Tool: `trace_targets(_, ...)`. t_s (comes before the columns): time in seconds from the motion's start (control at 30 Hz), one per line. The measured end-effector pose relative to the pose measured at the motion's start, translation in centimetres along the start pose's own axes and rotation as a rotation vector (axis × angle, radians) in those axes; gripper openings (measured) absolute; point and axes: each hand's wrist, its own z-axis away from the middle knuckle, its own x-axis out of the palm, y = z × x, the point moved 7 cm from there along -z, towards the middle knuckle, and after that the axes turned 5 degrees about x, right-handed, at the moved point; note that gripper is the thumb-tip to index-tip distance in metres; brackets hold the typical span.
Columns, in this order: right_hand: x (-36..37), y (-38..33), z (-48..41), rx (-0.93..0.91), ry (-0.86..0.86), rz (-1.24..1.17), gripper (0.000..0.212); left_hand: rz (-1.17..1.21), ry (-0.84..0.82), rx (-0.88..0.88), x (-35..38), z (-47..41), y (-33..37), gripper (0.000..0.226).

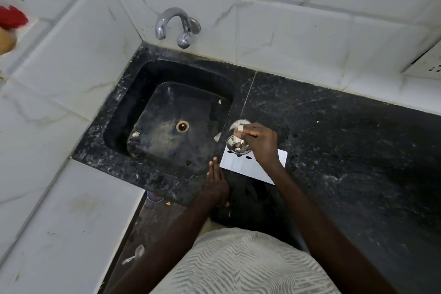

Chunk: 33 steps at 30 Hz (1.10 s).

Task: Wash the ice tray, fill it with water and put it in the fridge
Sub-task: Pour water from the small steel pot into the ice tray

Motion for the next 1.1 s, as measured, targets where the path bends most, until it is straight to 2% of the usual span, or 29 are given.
trace_targets(0.27, 0.1, 1.2, -0.8, 0.034, 0.031, -0.05, 0.018, 0.002, -0.018, 0.004, 0.2, -0.2, 0.1, 0.129)
trace_targets(0.53, 0.4, 3.2, -0.3, 0.211, 0.122, -0.234, 0.016, 0.03, -0.028, -0.011, 0.1, -0.3, 0.1, 0.129)
trace_targets(0.77, 1.2, 2.2, 0.6, 0.118, 0.11, -0.1, 0.02, 0.035, -0.045, -0.004, 0.1, -0.4, 0.1, 0.132)
trace_targets(0.97, 1.5, 0.6, 0.8, -0.074, 0.108, -0.021, 0.018, 0.02, -0.026, 0.014, 0.2, -0.4, 0.0, 0.128)
trace_targets(1.1, 2.0, 0.5, 0.7, -0.087, 0.1, 0.004, 0.019, -0.023, -0.03, 0.015, 0.3, -0.6, 0.1, 0.128)
